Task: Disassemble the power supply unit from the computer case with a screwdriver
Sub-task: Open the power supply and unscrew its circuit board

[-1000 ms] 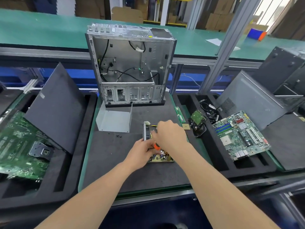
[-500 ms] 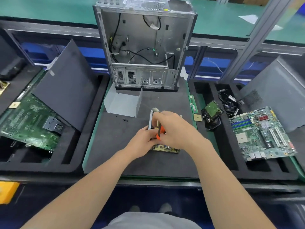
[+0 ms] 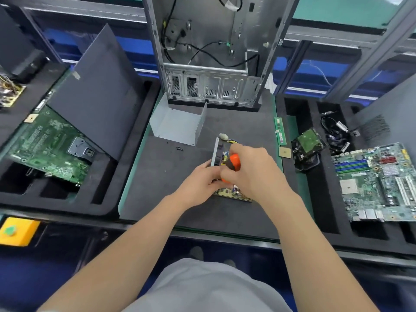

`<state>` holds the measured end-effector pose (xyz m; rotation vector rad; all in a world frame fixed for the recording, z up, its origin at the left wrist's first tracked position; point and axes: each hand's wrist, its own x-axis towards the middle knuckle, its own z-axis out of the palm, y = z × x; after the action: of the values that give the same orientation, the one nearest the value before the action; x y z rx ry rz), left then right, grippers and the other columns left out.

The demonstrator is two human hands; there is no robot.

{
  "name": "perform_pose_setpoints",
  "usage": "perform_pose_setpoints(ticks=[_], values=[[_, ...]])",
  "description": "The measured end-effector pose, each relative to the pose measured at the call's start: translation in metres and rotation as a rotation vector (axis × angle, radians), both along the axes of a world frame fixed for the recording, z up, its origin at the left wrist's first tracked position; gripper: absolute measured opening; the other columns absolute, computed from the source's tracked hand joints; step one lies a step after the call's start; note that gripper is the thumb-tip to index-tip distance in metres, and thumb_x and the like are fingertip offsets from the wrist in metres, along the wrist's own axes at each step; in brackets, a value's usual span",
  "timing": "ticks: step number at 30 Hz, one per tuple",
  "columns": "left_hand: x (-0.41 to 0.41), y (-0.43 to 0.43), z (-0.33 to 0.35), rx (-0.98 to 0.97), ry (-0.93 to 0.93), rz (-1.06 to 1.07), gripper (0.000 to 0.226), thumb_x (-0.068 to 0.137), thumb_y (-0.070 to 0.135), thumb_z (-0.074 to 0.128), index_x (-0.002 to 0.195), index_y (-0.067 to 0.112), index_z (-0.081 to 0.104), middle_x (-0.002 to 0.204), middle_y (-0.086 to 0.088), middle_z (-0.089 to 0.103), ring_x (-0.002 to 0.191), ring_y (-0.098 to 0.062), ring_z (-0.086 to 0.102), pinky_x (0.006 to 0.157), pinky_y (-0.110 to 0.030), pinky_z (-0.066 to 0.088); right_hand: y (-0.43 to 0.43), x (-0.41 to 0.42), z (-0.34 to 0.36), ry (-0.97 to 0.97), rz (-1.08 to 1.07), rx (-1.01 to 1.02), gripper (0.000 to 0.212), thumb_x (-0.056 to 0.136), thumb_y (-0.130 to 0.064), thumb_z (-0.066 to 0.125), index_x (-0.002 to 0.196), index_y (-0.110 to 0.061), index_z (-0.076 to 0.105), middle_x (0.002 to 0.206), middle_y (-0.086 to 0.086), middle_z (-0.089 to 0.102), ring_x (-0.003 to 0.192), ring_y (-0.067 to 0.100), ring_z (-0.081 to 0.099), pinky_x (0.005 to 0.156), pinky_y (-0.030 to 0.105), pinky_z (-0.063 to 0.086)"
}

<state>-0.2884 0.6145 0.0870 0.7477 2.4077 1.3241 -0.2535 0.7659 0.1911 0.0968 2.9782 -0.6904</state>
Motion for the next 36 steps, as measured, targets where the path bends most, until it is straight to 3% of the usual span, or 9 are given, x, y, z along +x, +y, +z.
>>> perform_pose_setpoints(ticks=[3,8,13,15,19,24,27,33,36], values=[[-0.002,-0.002,0.004,-0.019,0.033,-0.051,0.036,0.094,0.037,0.057,0.081,0.07,0.053,0.099,0.046,0.055,0.1,0.015,0.048,0.079,-0.003,0.037,0.0,0.0,0.01,-0.078,0.059,-0.062,0.015,0.075,-0.025,0.073,0.085,-0.026,0.061,0.078,-0.005,0.057,0.074,0.023,0.056,0.052,0.032,0.044],[0.001,-0.002,0.004,-0.012,0.09,-0.089,0.027,0.091,0.038,0.044,0.077,0.059,0.051,0.097,0.049,0.052,0.102,0.019,0.044,0.084,-0.015,0.036,-0.005,0.0,0.014,-0.146,0.141,0.052,0.016,0.081,-0.02,0.071,0.093,-0.03,0.066,0.097,-0.003,0.051,0.093,0.025,0.057,0.078,0.043,0.056],[-0.005,-0.005,-0.008,-0.028,0.062,-0.081,0.038,0.098,0.019,0.054,0.08,0.052,0.057,0.099,0.055,0.051,0.116,0.015,0.045,0.094,-0.035,0.046,-0.018,0.005,0.003,0.051,-0.104,0.231,0.046,0.089,-0.067,0.054,0.083,-0.022,0.049,0.07,-0.004,0.042,0.068,0.026,0.05,0.049,0.031,0.032],[-0.007,-0.006,-0.009,-0.035,0.057,-0.095,0.047,0.097,0.014,0.055,0.076,0.057,0.054,0.098,0.057,0.052,0.114,0.025,0.037,0.091,-0.024,0.038,-0.023,0.002,0.0,0.053,-0.208,0.275,0.058,0.093,-0.075,0.044,0.074,-0.02,0.044,0.064,-0.004,0.035,0.065,0.028,0.044,0.051,0.032,0.027],[-0.009,-0.007,-0.006,-0.027,0.045,-0.115,0.047,0.099,0.018,0.065,0.093,0.064,0.057,0.107,0.059,0.046,0.103,0.01,0.039,0.095,-0.027,0.038,-0.022,-0.002,-0.008,-0.007,-0.163,0.147,0.047,0.094,-0.054,0.056,0.067,-0.024,0.032,0.065,-0.003,0.043,0.06,0.025,0.044,0.051,0.031,0.026],[-0.005,-0.006,0.013,-0.006,0.007,-0.15,0.022,0.084,0.055,0.048,0.078,0.076,0.051,0.101,0.052,0.054,0.106,0.013,0.048,0.086,-0.001,0.034,-0.013,-0.004,-0.002,-0.078,-0.001,0.032,0.023,0.078,-0.034,0.067,0.076,-0.024,0.046,0.071,-0.001,0.051,0.058,0.019,0.044,0.049,0.027,0.029],[-0.006,-0.008,0.01,-0.016,0.03,-0.16,0.034,0.093,0.041,0.055,0.074,0.069,0.053,0.098,0.046,0.056,0.102,-0.004,0.048,0.083,-0.002,0.034,-0.011,-0.005,0.004,-0.133,0.083,-0.005,0.017,0.072,-0.026,0.073,0.079,-0.028,0.057,0.08,-0.003,0.056,0.072,0.024,0.055,0.054,0.029,0.042],[-0.007,-0.008,0.002,-0.017,0.043,-0.14,0.072,0.097,0.006,0.063,0.075,0.074,0.054,0.102,0.055,0.052,0.11,0.027,0.04,0.094,0.001,0.028,-0.011,-0.007,0.013,-0.157,0.256,0.109,0.017,0.077,-0.016,0.074,0.077,-0.031,0.067,0.085,-0.011,0.041,0.088,0.023,0.055,0.064,0.033,0.048],[-0.007,-0.007,-0.001,0.007,0.029,-0.104,0.065,0.096,0.008,0.063,0.077,0.069,0.054,0.101,0.049,0.053,0.101,0.004,0.049,0.085,-0.013,0.039,-0.013,-0.004,0.013,-0.068,0.176,0.18,0.017,0.081,-0.039,0.068,0.089,-0.025,0.062,0.086,-0.007,0.05,0.085,0.024,0.059,0.061,0.034,0.05]])
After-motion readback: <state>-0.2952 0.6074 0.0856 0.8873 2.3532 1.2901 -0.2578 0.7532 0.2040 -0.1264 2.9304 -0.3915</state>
